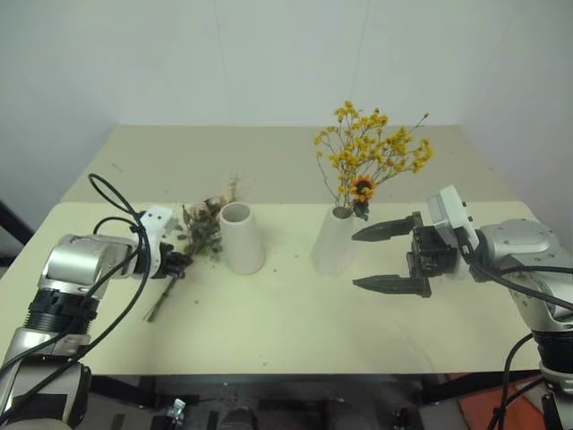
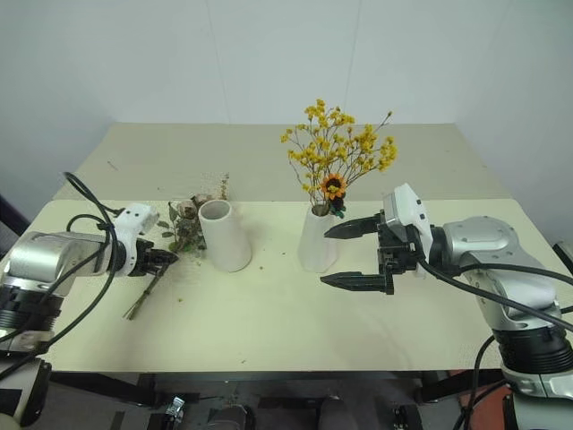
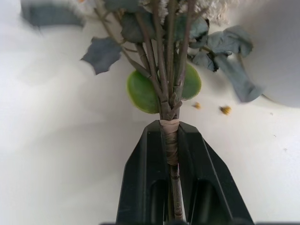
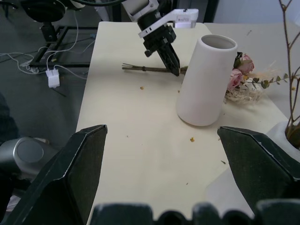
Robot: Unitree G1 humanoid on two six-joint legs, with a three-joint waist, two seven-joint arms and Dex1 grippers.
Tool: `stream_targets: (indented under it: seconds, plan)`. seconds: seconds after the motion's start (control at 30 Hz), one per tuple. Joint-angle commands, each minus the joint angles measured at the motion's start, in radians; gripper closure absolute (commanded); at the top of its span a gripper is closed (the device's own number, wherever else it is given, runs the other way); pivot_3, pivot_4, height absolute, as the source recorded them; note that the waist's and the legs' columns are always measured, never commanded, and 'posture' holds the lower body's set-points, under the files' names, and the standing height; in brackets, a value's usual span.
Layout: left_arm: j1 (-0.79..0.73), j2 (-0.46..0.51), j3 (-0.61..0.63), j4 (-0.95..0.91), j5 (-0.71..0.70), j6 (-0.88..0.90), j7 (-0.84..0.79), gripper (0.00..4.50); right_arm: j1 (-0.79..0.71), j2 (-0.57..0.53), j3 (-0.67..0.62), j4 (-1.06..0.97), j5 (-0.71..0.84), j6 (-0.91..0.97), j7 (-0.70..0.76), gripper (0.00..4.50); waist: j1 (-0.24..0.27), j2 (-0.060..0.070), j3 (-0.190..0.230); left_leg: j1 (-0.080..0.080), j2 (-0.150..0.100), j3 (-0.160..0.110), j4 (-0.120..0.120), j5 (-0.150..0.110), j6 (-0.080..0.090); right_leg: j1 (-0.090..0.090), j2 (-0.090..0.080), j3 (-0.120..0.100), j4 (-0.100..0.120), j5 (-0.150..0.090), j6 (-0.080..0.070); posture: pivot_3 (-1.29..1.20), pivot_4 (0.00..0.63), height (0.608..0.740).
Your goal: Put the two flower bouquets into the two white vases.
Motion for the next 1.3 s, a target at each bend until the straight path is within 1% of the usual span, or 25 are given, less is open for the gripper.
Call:
stream_targets:
  seconds: [0.03,0.17,0.27,0.37,0.43,0.6,0.8,1.0,1.3]
  plan:
    - [-0.005,0.033,0.116,-0.061,0.009,-0.049,0.032,4.40,0.005,0.000,-0.043,-0.036,0.008,-0.019,-0.015,0.00,0.001,0.000,0.000,0.000,0.000,0.000,0.000,0.000,0.000,0.000,0.000,0.000,0.000,0.000,0.000,0.00,0.150,0.740]
    - [0.007,0.036,0.262,-0.110,-0.016,-0.146,0.033,4.40,0.011,0.008,-0.043,-0.032,0.002,-0.027,-0.027,0.00,0.001,0.000,0.000,0.000,0.000,0.000,0.000,0.000,0.000,0.000,0.000,0.000,0.000,0.000,0.000,0.00,0.150,0.740]
    - [-0.009,0.010,0.379,-0.158,-0.068,-0.225,0.017,4.40,0.008,0.021,-0.047,-0.027,-0.002,-0.039,-0.044,0.00,0.002,0.000,0.000,0.000,0.000,0.000,0.000,0.000,0.000,0.000,0.000,0.000,0.000,0.000,0.000,0.00,0.150,0.740]
    - [-0.051,-0.024,0.436,-0.166,-0.120,-0.293,0.004,4.40,-0.002,0.042,-0.048,-0.029,-0.002,-0.047,-0.070,0.00,0.004,0.000,0.000,0.000,0.000,0.000,0.000,0.000,0.000,0.001,-0.001,0.000,0.000,0.000,0.000,0.00,0.150,0.740]
    - [-0.100,-0.058,0.459,-0.160,-0.155,-0.325,0.006,4.40,-0.008,0.066,-0.052,-0.043,-0.012,-0.057,-0.113,0.00,0.008,0.000,0.000,0.000,0.000,0.000,0.000,0.000,0.000,0.001,-0.001,0.000,0.000,0.000,0.000,0.00,0.150,0.740]
    - [-0.188,-0.100,0.454,-0.121,-0.198,-0.365,-0.008,4.40,0.003,0.100,-0.075,-0.097,-0.028,-0.046,-0.217,0.00,0.007,-0.001,0.000,0.000,0.000,0.000,0.002,0.000,0.000,0.001,-0.001,-0.001,0.000,0.001,0.000,0.00,0.150,0.740]
    - [-0.287,-0.146,0.401,-0.050,-0.218,-0.414,-0.053,4.40,0.013,0.074,-0.119,-0.108,-0.006,-0.022,-0.250,0.00,0.004,-0.001,0.000,0.000,-0.001,0.000,0.002,0.000,0.000,0.001,-0.001,-0.001,0.000,0.001,0.000,0.00,0.150,0.740]
    - [-0.300,-0.191,0.369,-0.041,-0.256,-0.414,-0.121,4.40,0.028,0.067,-0.143,-0.132,0.021,0.012,-0.269,0.00,0.001,-0.001,0.000,0.000,-0.001,0.000,0.002,0.000,0.000,0.001,-0.001,0.000,0.000,0.001,0.000,0.00,0.150,0.740]
    - [-0.312,-0.197,0.372,-0.049,-0.322,-0.398,-0.164,4.40,0.060,0.049,-0.170,-0.159,0.083,0.040,-0.246,0.00,0.001,-0.001,0.000,0.000,-0.001,0.000,0.002,0.000,0.000,0.001,-0.001,0.000,0.000,0.001,0.000,0.00,0.150,0.740]
